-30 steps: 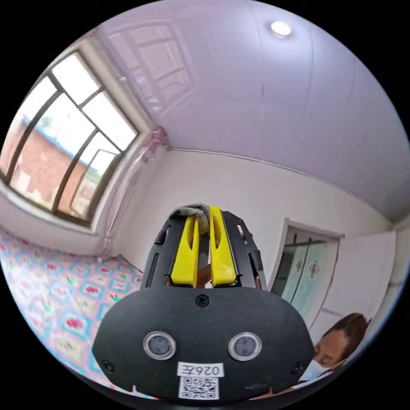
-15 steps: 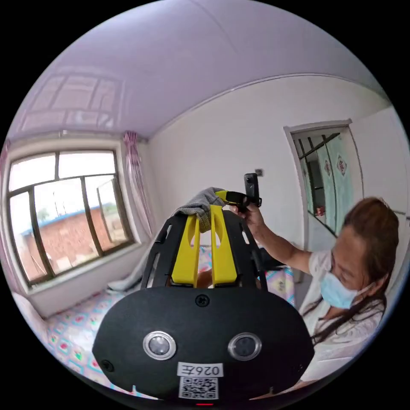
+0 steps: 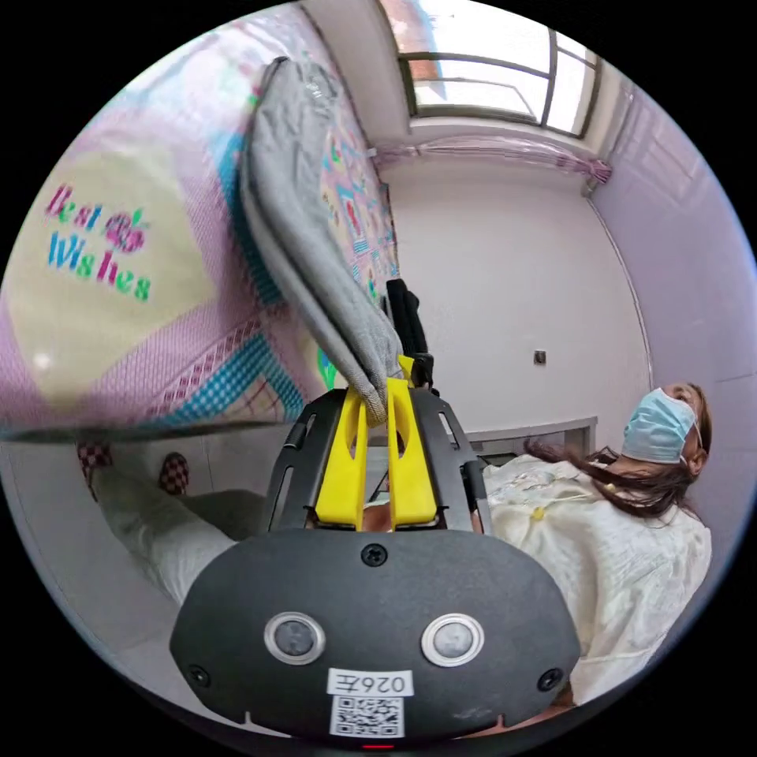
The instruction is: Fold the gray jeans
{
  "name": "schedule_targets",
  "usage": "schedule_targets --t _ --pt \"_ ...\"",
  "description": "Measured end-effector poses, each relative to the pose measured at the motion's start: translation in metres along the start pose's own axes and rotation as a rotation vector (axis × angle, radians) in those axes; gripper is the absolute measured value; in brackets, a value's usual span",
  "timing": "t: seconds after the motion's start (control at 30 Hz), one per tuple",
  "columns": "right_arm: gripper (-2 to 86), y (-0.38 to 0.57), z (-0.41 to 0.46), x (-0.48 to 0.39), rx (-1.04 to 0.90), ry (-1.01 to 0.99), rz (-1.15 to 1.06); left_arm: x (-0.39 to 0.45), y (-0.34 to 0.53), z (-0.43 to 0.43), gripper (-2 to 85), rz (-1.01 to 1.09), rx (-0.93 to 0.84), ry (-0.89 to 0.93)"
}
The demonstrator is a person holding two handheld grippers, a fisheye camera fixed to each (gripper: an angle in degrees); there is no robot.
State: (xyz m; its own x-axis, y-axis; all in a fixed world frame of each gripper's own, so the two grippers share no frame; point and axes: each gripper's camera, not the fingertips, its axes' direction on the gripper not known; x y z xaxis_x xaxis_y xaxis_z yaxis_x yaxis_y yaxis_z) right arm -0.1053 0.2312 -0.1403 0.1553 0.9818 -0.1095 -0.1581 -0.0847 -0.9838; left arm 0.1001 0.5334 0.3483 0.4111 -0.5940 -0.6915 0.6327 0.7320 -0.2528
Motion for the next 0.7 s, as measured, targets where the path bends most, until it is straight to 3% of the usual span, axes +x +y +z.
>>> schedule_targets --t 0.13,0.23,0.43,0.7 --pt "-0.9 0.016 -0.042 -0.022 0.014 0.011 -0.019 0.016 -0.014 0.003 4.3 0.09 -0.088 -0.057" --pt "-0.9 0.017 -0.057 -0.045 -0.053 0.154 -0.095 0.015 -0.022 0.006 4.5 0.116 -0.168 -0.144" --pt "1.0 0.024 -0.057 -0.047 -0.062 0.226 -0.061 -0.04 -0.032 -0.016 4.8 -0.038 -0.182 -0.1" --pt "5.7 0.062 -0.095 -0.073 0.022 0.41 0.046 -0.055 -0.036 -0.084 -0.5 -0.069 -0.25 -0.156"
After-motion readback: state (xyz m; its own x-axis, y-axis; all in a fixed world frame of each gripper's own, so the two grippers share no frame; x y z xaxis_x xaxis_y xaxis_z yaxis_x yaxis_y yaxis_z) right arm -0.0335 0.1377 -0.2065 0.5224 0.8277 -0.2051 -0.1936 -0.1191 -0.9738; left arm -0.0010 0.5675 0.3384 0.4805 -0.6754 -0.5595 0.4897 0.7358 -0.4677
